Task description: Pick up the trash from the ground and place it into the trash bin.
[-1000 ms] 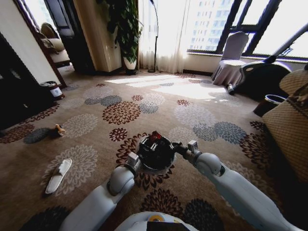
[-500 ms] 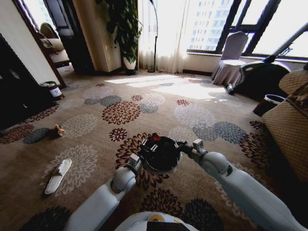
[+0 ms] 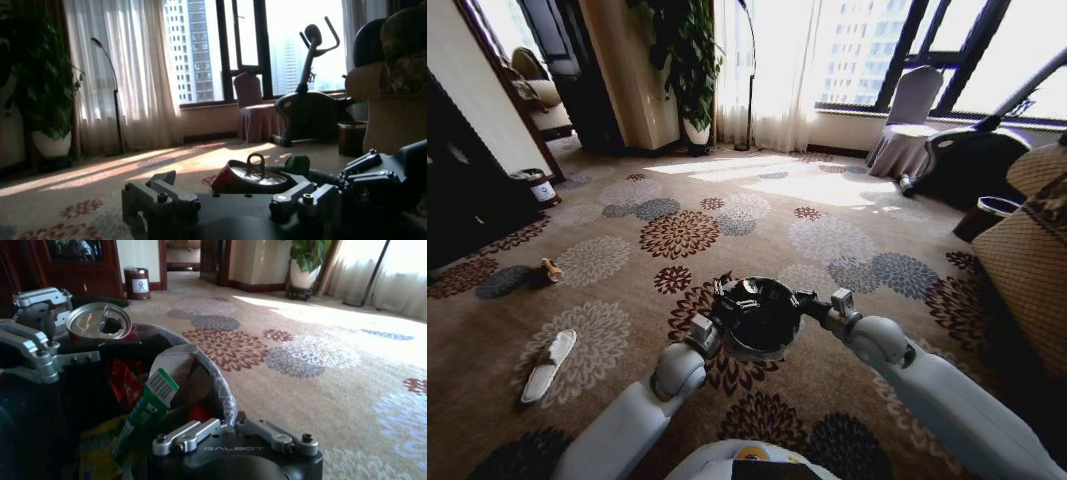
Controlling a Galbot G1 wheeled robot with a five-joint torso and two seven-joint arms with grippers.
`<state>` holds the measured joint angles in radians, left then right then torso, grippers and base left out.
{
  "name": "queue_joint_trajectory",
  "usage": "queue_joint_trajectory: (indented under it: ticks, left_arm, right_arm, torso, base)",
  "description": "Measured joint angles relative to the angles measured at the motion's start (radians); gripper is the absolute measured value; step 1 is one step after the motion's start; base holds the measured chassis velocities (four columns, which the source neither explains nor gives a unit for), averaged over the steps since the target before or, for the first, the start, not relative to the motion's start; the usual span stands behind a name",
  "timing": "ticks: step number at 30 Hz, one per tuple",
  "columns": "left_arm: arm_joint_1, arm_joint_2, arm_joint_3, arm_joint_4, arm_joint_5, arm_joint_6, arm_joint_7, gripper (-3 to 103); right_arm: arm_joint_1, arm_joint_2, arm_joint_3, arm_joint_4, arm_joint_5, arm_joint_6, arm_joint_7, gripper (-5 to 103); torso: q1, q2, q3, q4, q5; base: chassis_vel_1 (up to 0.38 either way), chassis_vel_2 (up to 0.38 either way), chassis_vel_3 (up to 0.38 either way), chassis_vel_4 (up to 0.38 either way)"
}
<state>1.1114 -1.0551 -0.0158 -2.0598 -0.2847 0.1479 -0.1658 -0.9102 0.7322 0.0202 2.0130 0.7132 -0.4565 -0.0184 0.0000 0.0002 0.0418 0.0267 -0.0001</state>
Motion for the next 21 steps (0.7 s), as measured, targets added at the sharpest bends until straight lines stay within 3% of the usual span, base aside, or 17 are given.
queue_joint_trajectory:
  ticks: [6, 12, 15, 17, 18, 21]
  left_arm:
    - [0.004, 0.008, -0.001, -0.035, -0.018, 0.000, 0.000, 100]
    - [0.013, 0.023, -0.028, -0.071, -0.102, -0.036, 0.027, 100]
    - [0.014, 0.019, -0.057, -0.078, -0.124, -0.036, -0.025, 100]
    - [0.009, 0.008, -0.105, -0.077, -0.152, 0.028, -0.168, 100]
    - [0.009, 0.008, -0.105, -0.077, -0.152, 0.028, -0.168, 100]
    - [0.029, 0.000, -0.203, -0.049, -0.175, 0.118, -0.273, 100]
  right_arm:
    - [-0.001, 0.000, 0.004, 0.003, -0.002, 0.001, 0.000, 1]
    - [-0.002, -0.007, 0.013, 0.002, -0.004, 0.002, 0.000, 1]
    - [0.004, -0.007, 0.014, 0.001, -0.003, 0.002, 0.000, 1]
    - [0.009, -0.010, 0.010, 0.002, 0.003, -0.006, 0.000, 1]
    - [0.009, -0.010, 0.010, 0.002, 0.003, -0.006, 0.000, 1]
    - [0.003, -0.021, 0.007, 0.009, 0.005, -0.019, 0.000, 1]
  torso:
    - [0.000, 0.000, 0.000, 0.0000, 0.0001]
    - [0.000, 0.000, 0.000, -0.0002, 0.0001]
    - [0.000, 0.000, 0.000, -0.0001, 0.0001]
    - [0.000, 0.000, 0.000, 0.0000, 0.0001]
    - [0.000, 0.000, 0.000, 0.0000, 0.0001]
    - [0.000, 0.000, 0.000, -0.0002, 0.0000]
  base:
    - [0.000, 0.000, 0.000, 0.000]
    - [0.000, 0.000, 0.000, 0.000]
    - [0.000, 0.000, 0.000, 0.000]
    - [0.000, 0.000, 0.000, 0.000]
    - [0.000, 0.000, 0.000, 0.000]
    - [0.000, 0.000, 0.000, 0.000]
